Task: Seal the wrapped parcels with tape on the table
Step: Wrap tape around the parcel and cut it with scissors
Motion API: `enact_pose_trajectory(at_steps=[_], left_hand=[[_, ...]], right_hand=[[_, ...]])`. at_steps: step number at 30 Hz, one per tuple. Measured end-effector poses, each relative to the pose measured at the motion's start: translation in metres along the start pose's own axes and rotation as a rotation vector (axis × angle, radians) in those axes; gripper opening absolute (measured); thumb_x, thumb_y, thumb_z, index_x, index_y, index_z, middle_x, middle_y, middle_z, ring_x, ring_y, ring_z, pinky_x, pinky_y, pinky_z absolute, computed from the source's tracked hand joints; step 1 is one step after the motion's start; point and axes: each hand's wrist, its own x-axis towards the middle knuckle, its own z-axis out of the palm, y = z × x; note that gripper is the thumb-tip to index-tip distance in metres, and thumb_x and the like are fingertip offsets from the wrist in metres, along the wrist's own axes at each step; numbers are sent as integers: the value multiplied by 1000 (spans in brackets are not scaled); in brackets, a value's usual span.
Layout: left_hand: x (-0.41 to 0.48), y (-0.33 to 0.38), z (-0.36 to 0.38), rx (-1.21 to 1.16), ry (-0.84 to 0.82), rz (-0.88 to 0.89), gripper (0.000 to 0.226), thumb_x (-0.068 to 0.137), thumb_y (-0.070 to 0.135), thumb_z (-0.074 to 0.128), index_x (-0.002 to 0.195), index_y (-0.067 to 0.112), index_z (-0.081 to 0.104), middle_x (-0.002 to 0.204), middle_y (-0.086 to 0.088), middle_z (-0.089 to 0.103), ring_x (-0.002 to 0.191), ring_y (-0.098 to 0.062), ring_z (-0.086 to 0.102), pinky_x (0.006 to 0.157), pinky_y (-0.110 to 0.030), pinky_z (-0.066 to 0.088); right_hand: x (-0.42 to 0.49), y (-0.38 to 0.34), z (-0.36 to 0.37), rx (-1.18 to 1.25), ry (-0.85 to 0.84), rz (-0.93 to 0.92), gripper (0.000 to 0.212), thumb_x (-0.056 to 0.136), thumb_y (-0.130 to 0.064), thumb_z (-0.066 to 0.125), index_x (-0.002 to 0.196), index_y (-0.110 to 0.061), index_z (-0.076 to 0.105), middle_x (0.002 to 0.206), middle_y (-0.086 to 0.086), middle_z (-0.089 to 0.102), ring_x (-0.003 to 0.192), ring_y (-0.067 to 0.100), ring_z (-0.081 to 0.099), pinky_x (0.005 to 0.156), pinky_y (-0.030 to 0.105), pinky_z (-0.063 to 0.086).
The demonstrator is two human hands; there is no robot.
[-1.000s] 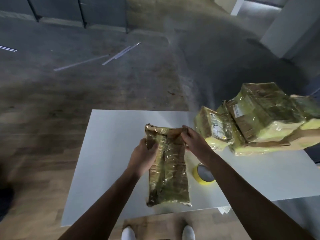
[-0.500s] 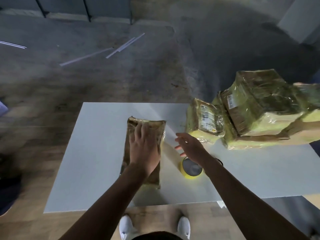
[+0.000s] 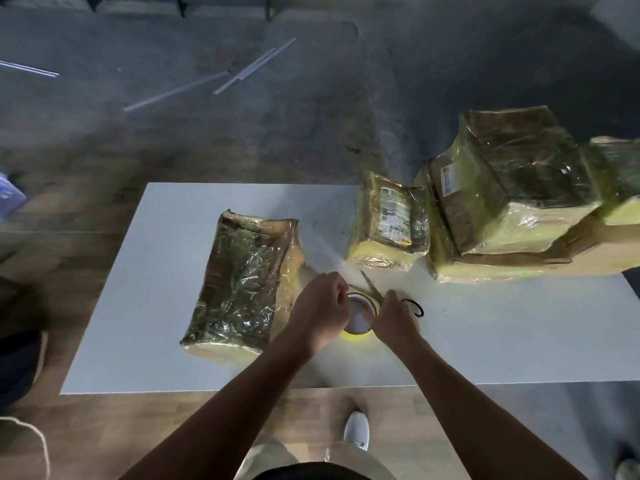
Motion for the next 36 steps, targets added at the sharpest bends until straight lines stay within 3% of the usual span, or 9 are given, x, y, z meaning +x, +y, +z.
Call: enact_pose_trajectory(at_steps=[2,6,8,14,17,22,26,30,36], left_hand=[[0,1,-1,-35,-7,-51,15,92,12,50,96,8,63,98,-9,65,92,-23,60,72,-24,39],[-2,1,-5,-116,-38,-148,17,93,15,49,96,9,64,95,-8,68,86,-24,63,77,-33,50],[-1,-2,-7,-157,-38,-189,17,92,15,49,94,7,64,91,-11,69,82,-28,65,76,-37,54],[4,-12,-12,-315,-124,-335,28,81,26,44,94,7,60,97,-15,66,95,-34,66,86,-47,55],[11,-5,-22,-536,-131,-447,20,93,9,44,75,6,52,77,-11,58,88,-32,67,85,-46,56],[22,1,-43,-825,-115,-530,22,95,-4,46,78,-2,59,89,-20,62,67,-18,63,54,-23,57],[27,1,-52,-917,-108,-580,16,93,-2,48,84,-4,61,89,-19,66,71,-20,65,62,-27,59],[27,1,-59,-923,-135,-542,17,93,1,50,97,-7,64,91,-17,66,79,-21,65,71,-32,59],[27,-5,-66,-862,-187,-438,25,92,5,51,106,-12,64,98,-18,64,87,-19,63,76,-33,58]], right_hand=[[2,4,4,18,-59,56,49,90,-35,61,119,2,48,112,17,64,106,32,63,82,34,49],[5,5,7,301,-190,162,26,90,-19,57,94,6,60,66,12,67,56,24,68,58,35,59],[3,0,3,384,-207,182,17,89,-10,56,90,6,61,63,13,66,51,24,66,57,36,59],[-5,-27,-24,593,-24,58,12,88,-9,59,93,1,57,74,16,68,54,21,70,52,35,59],[-8,-41,-35,668,66,8,18,82,-11,63,96,-4,54,84,12,67,58,26,70,56,44,60],[-18,-58,-45,580,210,-118,11,89,-12,57,94,-9,48,83,7,62,58,22,67,49,33,56],[-24,-63,-47,512,285,-205,29,88,-7,49,116,-16,49,84,12,65,75,33,65,63,46,56],[-26,-66,-47,391,352,-238,51,86,0,47,133,-19,44,94,17,66,85,37,62,66,38,49],[-30,-72,-47,191,448,-284,50,90,-3,50,137,-13,40,117,18,59,88,39,62,69,36,46]])
